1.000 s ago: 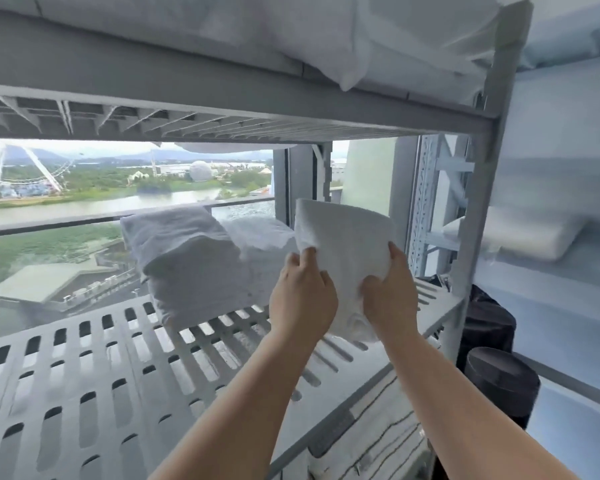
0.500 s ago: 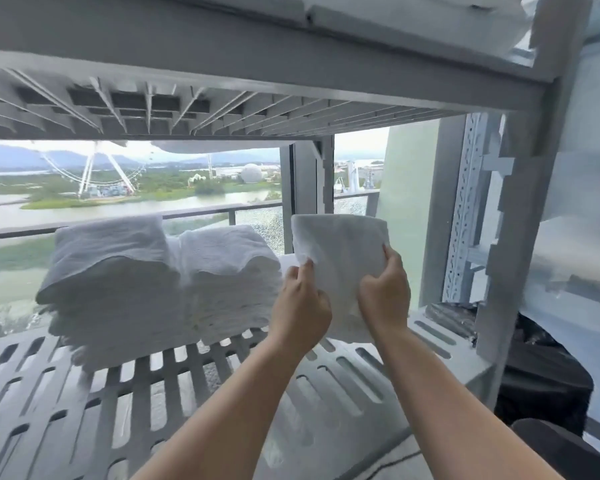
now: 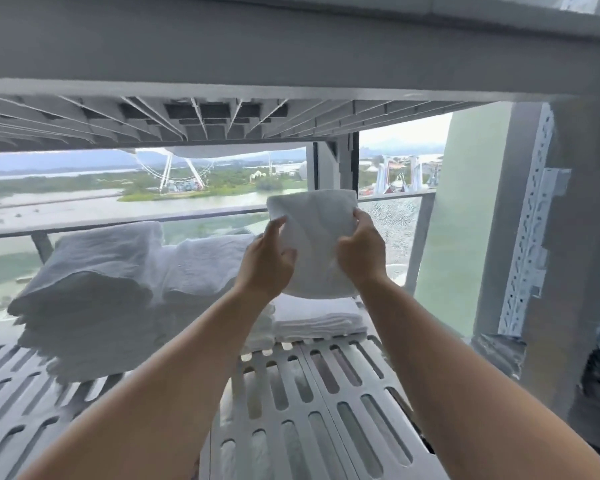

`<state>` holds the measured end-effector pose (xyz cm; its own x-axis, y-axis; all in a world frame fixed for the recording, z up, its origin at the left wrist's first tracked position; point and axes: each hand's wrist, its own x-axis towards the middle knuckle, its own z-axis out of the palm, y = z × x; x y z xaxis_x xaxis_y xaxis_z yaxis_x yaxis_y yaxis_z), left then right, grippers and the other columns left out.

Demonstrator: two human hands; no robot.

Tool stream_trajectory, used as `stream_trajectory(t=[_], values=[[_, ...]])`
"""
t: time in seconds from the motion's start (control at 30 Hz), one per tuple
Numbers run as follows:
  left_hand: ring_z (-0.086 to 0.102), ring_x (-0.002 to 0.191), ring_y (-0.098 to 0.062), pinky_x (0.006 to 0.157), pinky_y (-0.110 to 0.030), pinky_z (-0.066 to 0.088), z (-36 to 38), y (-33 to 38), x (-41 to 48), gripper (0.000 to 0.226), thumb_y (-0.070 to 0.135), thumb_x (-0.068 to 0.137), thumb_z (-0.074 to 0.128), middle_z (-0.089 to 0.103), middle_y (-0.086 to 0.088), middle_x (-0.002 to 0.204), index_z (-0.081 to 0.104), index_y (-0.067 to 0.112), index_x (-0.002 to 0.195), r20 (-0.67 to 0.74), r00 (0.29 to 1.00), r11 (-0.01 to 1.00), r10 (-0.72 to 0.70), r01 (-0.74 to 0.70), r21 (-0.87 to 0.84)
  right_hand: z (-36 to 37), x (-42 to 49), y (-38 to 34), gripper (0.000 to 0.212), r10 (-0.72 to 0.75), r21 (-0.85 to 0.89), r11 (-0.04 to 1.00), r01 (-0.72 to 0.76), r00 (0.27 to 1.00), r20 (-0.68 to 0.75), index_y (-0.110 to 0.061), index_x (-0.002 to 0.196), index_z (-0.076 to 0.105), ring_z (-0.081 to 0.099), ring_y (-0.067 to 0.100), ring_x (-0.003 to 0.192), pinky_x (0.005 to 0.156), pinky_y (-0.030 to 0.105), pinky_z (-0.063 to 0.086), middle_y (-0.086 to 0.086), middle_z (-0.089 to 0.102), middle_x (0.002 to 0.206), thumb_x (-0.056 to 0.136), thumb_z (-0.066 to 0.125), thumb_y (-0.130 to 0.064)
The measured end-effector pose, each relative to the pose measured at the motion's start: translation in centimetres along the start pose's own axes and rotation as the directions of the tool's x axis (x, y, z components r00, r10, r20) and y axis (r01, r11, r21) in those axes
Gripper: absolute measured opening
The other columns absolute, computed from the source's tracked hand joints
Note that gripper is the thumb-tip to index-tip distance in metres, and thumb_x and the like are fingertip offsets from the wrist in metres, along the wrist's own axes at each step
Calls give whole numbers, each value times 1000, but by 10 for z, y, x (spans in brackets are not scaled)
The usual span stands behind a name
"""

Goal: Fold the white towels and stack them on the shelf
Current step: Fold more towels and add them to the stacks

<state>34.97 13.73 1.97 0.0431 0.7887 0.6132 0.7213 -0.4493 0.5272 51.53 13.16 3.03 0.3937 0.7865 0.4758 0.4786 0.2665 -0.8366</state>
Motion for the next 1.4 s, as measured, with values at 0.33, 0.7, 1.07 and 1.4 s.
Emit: stream_trajectory(t=[0.33,0.7,1.07,1.4], values=[[57,118,-39,91,-37,45,32,-21,18,60,12,93,53,60,-23,130,33,7,149,206,966,964,-156,104,243,36,40,47,26,137,-62,990,-130,982,130,-21,70,49,43,24,81,59,29,32,6,53,84,72,42,4],[60,116,-29,86,-39,52,40,-3,25,38,14,93,47,54,-11,135,60,12,128,391,880,603,-268,-163,781,59,42,101,27,168,-253,962,-103,954,250,-17,65,50,48,26,74,54,30,28,4,55,73,92,43,-18],[62,97,-21,68,-29,39,41,6,44,19,38,97,52,65,1,116,63,23,105,423,881,419,-214,-308,854,53,46,113,55,73,-357,929,95,901,428,-9,144,50,55,35,120,96,34,41,20,59,135,91,35,-7],[47,133,-34,111,-49,30,66,-26,26,48,26,98,29,50,-16,145,44,13,142,428,885,585,-181,-253,770,42,50,107,42,203,-70,979,-191,912,356,-11,136,52,50,32,128,101,36,39,13,57,139,97,38,-7]])
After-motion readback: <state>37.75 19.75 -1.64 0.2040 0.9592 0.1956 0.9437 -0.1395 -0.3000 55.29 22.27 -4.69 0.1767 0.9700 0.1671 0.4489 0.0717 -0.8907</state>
